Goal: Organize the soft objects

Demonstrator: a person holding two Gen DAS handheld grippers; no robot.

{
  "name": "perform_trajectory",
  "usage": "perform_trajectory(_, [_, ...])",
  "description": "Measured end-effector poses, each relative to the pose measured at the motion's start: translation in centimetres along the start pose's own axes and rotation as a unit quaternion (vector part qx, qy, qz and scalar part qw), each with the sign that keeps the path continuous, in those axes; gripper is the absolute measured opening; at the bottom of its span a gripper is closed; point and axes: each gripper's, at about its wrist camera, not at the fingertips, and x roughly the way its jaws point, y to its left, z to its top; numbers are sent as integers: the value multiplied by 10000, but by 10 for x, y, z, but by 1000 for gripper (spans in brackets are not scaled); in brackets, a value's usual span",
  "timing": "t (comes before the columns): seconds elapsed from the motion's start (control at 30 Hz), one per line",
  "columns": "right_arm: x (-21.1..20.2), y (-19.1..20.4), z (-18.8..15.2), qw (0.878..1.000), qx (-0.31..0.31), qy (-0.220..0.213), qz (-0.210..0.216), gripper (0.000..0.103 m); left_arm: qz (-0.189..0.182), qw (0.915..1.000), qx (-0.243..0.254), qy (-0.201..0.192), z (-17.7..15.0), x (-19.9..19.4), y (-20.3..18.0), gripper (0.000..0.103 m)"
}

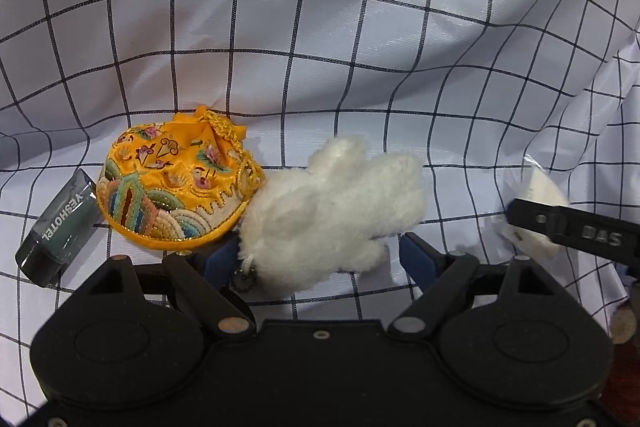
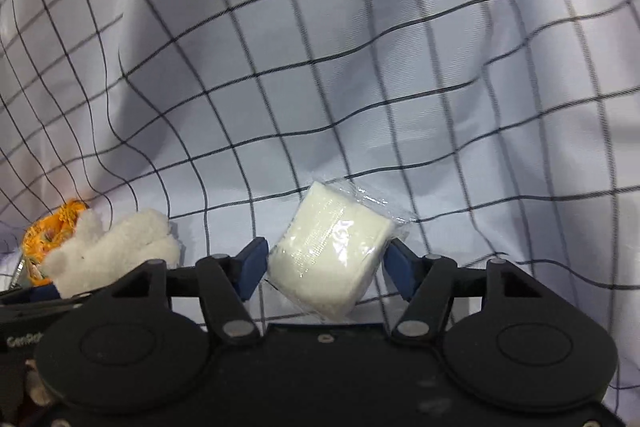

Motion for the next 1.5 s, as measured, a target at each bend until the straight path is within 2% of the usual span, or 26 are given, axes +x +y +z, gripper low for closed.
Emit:
perform_trajectory(0.07, [-8, -4, 0, 10000, 47, -23, 62, 63, -19, 10000, -19, 2, 1, 1, 1, 80])
perform_trajectory(0.27, [-29, -8, -10, 9998, 11, -66, 207, 63, -85, 9998, -135, -99, 4, 1, 9, 50])
perform_trajectory(0.4, [-36, -7, -18, 9996, 6, -35, 276, 63, -256, 9994, -177, -158, 6, -2, 14, 45])
perform_trajectory(0.67, [-57, -9, -40, 9994, -43, 14, 333, 63, -117, 9987, -247, -427, 7, -15, 16, 43])
perform_trajectory(0.93, [-84, 9, -40, 9987, -228, -103, 433, 63, -37, 9973, -419, -600, 8, -63, 36, 43])
perform_trajectory(1.13, [-99, 44, -39, 9968, -462, -181, 634, 63, 234, 9954, -373, -845, 5, -111, 55, 44])
perform_trajectory(1.33, [-102, 99, -34, 9900, -903, -207, 1061, 64, 545, 9930, -471, -934, -21, -146, 82, 44])
perform_trajectory(1.5, [-102, 153, -40, 9809, -1279, -154, 1459, 64, 669, 9903, -786, -925, -44, -166, 114, 44])
